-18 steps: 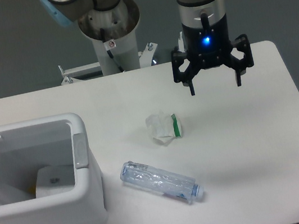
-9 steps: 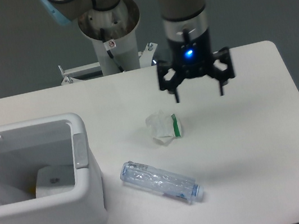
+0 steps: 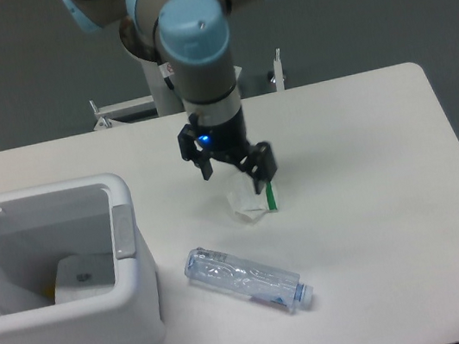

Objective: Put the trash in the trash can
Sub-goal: 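Close the gripper on the green-edged plastic wrapper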

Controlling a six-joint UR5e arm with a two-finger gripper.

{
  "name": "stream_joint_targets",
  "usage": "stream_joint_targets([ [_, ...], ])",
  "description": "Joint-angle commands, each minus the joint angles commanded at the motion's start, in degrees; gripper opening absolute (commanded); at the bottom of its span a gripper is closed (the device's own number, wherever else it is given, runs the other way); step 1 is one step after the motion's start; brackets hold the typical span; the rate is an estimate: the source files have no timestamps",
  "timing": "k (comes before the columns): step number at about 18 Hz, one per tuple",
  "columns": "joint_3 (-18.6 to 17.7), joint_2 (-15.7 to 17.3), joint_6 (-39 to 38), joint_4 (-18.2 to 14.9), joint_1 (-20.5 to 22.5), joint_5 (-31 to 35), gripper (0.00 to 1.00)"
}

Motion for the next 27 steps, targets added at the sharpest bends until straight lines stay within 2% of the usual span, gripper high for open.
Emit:
stream_joint_targets([
  [3, -2.11, -2.19, 2.13, 0.09, 0.0, 3.94, 1.0],
  [10, -4.75, -4.57, 2.14, 0.53, 0.0, 6.5, 1.0],
  [18, -4.76, -6.68, 2.05, 1.32, 0.0, 6.85, 1.0],
  [19, -4.67, -6.68, 1.96, 1.32, 0.0, 6.86, 0.95],
  [20, -4.58, -6.77, 1.61, 1.32, 0.0, 6.86, 0.86],
  [21, -4.67, -6.86, 1.44, 1.32, 0.09, 6.94, 0.69],
  [23, -4.76, -6.95, 1.26, 1.23, 0.09, 6.94, 0.41],
  [26, -4.49, -6.86, 1.26, 1.32, 0.18, 6.94, 0.04],
  [27, -4.32, -6.77, 1.26, 1.23, 0.35, 6.94, 0.01],
])
